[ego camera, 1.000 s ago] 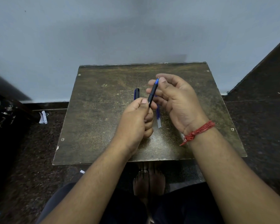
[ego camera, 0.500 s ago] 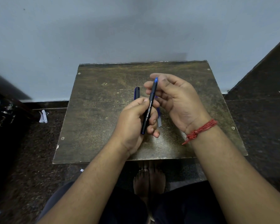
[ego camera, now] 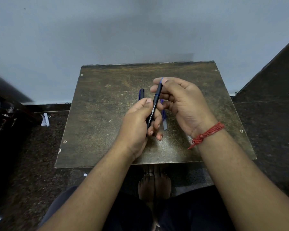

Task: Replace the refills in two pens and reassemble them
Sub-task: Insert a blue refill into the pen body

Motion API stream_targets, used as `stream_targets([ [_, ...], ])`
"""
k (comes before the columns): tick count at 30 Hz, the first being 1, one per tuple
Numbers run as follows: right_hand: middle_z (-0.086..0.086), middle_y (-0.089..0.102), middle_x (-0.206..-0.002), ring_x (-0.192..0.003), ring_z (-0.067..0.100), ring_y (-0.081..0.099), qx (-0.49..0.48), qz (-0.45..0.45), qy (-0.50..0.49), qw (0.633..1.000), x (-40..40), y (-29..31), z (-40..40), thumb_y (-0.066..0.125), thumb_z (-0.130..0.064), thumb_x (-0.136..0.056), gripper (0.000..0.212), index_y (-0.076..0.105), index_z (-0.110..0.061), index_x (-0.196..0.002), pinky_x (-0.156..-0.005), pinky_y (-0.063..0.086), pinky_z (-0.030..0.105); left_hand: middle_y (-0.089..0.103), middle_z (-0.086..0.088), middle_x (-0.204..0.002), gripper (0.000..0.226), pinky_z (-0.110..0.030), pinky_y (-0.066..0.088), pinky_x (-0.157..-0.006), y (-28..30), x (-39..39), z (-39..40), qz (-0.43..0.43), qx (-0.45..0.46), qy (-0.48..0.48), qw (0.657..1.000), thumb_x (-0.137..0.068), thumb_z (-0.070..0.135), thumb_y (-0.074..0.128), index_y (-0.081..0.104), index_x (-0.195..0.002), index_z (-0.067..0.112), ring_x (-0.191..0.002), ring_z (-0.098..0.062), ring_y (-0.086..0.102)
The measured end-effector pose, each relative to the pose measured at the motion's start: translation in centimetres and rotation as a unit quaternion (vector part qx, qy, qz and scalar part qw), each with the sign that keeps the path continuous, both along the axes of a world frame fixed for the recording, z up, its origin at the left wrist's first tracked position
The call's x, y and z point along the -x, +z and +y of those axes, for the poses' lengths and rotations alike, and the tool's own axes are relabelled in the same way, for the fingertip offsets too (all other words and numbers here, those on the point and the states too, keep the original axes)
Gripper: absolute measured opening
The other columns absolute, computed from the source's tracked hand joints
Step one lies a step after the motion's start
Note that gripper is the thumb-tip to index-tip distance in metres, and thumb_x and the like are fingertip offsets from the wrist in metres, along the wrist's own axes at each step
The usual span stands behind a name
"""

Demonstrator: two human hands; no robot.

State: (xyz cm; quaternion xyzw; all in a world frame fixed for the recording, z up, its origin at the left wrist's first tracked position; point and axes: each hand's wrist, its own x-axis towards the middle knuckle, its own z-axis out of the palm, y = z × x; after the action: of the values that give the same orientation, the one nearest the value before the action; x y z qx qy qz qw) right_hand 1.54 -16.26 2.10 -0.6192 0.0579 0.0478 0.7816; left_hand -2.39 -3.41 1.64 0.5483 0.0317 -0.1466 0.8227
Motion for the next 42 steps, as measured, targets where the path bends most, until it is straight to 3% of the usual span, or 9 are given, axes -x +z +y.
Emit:
stream_targets([
  [3, 0.005, 0.07, -0.085, -0.072, 0.016, 0.064, 0.005, -0.007, -0.006, 1.0, 0.0, -0.2, 0.1, 0.069, -0.022, -0.092, 0.018, 0.067, -0.006, -0.1, -0.059, 0.049, 0.027, 0.045, -0.003, -0.048, 0.03, -0.022, 0.036, -0.038, -0.1, 0.0, -0.1, 0.0, -0.004, 0.005, 1.0, -0.106, 0.017, 0.035, 0.056, -0.088, 0.006, -0.032, -0.008, 0.027],
  [7, 0.004, 0.067, -0.073, -0.058, 0.015, 0.062, -0.002, -0.01, -0.007, 1.0, 0.1, -0.1, 0.2, 0.07, -0.011, -0.09, 0.007, 0.064, -0.008, -0.091, -0.053, 0.05, 0.023, 0.047, -0.004, -0.049, 0.03, -0.022, 0.035, -0.038, -0.2, -0.1, -0.1, 0.005, -0.01, 0.01, 1.0, -0.107, 0.019, 0.035, 0.057, -0.091, 0.005, -0.032, -0.007, 0.027],
  [14, 0.012, 0.072, -0.088, -0.068, 0.016, 0.065, -0.042, 0.005, 0.0, 0.999, 0.2, 0.4, 0.2, 0.058, -0.008, -0.096, 0.017, 0.069, 0.001, -0.107, -0.056, 0.051, 0.025, 0.049, -0.005, -0.051, 0.031, -0.02, 0.032, -0.038, -0.2, -0.1, 0.0, 0.016, -0.006, 0.015, 1.0, -0.107, 0.02, 0.035, 0.058, -0.091, 0.006, -0.033, -0.008, 0.026],
  [21, 0.005, 0.067, -0.075, -0.065, 0.017, 0.062, -0.005, 0.002, -0.018, 1.0, 0.3, 0.3, 0.2, 0.07, -0.011, -0.09, 0.008, 0.063, -0.008, -0.092, -0.057, 0.052, 0.025, 0.048, -0.005, -0.051, 0.031, -0.02, 0.033, -0.037, -0.2, 0.0, -0.1, 0.013, -0.005, 0.012, 1.0, -0.107, 0.02, 0.036, 0.058, -0.09, 0.006, -0.032, -0.007, 0.026],
  [25, 0.011, 0.073, -0.084, -0.069, 0.018, 0.065, -0.03, 0.007, -0.008, 1.0, 0.3, 0.6, 0.1, 0.057, -0.002, -0.095, 0.014, 0.068, 0.0, -0.103, -0.058, 0.052, 0.025, 0.048, -0.005, -0.05, 0.031, -0.02, 0.033, -0.036, -0.2, -0.1, -0.1, 0.012, -0.002, 0.016, 1.0, -0.107, 0.019, 0.036, 0.058, -0.088, 0.007, -0.032, -0.007, 0.026],
  [28, 0.013, 0.073, -0.093, -0.074, 0.016, 0.069, -0.049, 0.018, -0.016, 0.999, 0.4, 0.9, 0.2, 0.057, -0.007, -0.097, 0.02, 0.066, 0.0, -0.112, -0.06, 0.053, 0.025, 0.048, -0.005, -0.05, 0.032, -0.02, 0.033, -0.036, -0.3, -0.1, -0.1, 0.012, -0.004, 0.016, 1.0, -0.106, 0.019, 0.036, 0.058, -0.087, 0.007, -0.032, -0.007, 0.026],
  [35, 0.005, 0.068, -0.079, -0.072, 0.019, 0.064, 0.01, 0.004, -0.021, 1.0, 0.4, 0.3, 0.1, 0.072, -0.014, -0.089, 0.007, 0.065, -0.011, -0.09, -0.062, 0.052, 0.028, 0.048, -0.005, -0.05, 0.032, -0.02, 0.034, -0.036, -0.2, -0.1, -0.1, 0.011, -0.007, 0.014, 1.0, -0.107, 0.02, 0.035, 0.058, -0.09, 0.006, -0.032, -0.007, 0.027],
  [37, 0.005, 0.069, -0.079, -0.071, 0.018, 0.064, 0.011, 0.004, -0.016, 1.0, 0.3, 0.3, 0.0, 0.068, -0.01, -0.091, 0.004, 0.068, -0.008, -0.094, -0.062, 0.052, 0.029, 0.048, -0.005, -0.05, 0.032, -0.02, 0.034, -0.036, -0.2, -0.1, -0.1, 0.012, -0.007, 0.016, 1.0, -0.107, 0.02, 0.035, 0.058, -0.09, 0.006, -0.032, -0.007, 0.027],
  [42, 0.013, 0.075, -0.092, -0.076, 0.018, 0.069, -0.018, 0.014, -0.01, 1.0, 0.3, 0.6, 0.1, 0.057, -0.005, -0.095, 0.018, 0.069, -0.001, -0.108, -0.061, 0.053, 0.027, 0.048, -0.005, -0.05, 0.032, -0.021, 0.034, -0.037, -0.2, -0.1, -0.1, 0.01, -0.009, 0.017, 1.0, -0.107, 0.019, 0.035, 0.058, -0.089, 0.006, -0.032, -0.007, 0.027],
])
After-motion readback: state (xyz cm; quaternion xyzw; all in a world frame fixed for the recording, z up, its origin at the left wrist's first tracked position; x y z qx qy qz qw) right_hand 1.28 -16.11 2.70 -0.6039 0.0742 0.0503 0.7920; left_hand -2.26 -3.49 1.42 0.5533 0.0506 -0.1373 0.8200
